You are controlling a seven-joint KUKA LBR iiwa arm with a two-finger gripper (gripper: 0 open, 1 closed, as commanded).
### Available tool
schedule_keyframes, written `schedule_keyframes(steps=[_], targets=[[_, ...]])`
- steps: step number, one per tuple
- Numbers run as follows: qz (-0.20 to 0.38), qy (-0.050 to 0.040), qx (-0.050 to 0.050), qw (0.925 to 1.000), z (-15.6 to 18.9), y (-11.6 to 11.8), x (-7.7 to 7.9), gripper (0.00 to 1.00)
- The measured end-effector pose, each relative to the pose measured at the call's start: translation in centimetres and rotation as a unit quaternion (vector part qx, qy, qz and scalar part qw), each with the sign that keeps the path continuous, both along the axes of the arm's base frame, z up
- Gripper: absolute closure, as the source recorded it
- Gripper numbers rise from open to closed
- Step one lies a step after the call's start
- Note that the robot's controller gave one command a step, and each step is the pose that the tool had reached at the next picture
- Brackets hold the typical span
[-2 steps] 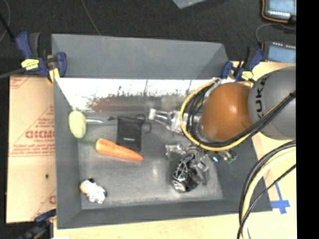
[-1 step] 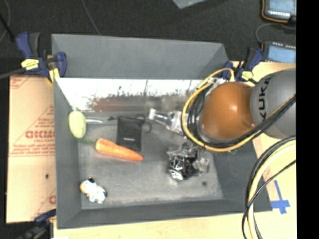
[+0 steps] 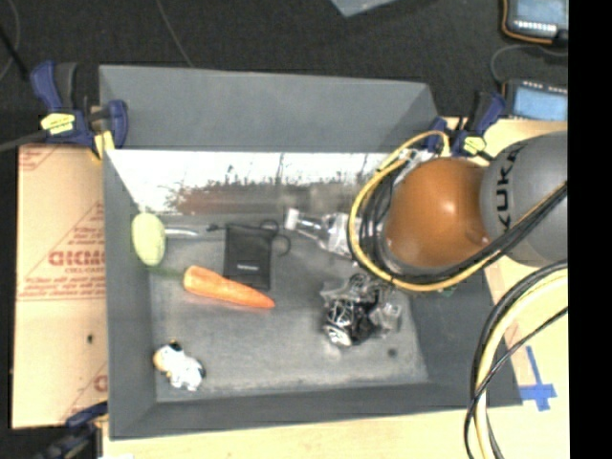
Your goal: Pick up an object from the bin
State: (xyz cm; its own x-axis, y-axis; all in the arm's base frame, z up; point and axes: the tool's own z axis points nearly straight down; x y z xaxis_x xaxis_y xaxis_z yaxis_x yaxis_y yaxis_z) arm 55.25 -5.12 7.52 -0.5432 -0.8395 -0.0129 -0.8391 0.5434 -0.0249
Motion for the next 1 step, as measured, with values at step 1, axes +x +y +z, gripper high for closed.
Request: schedule_keyframes(steps=[1], targets=[[0.002,0.0071,0.0,1.0,3.49,0.37,0.35,1.0]])
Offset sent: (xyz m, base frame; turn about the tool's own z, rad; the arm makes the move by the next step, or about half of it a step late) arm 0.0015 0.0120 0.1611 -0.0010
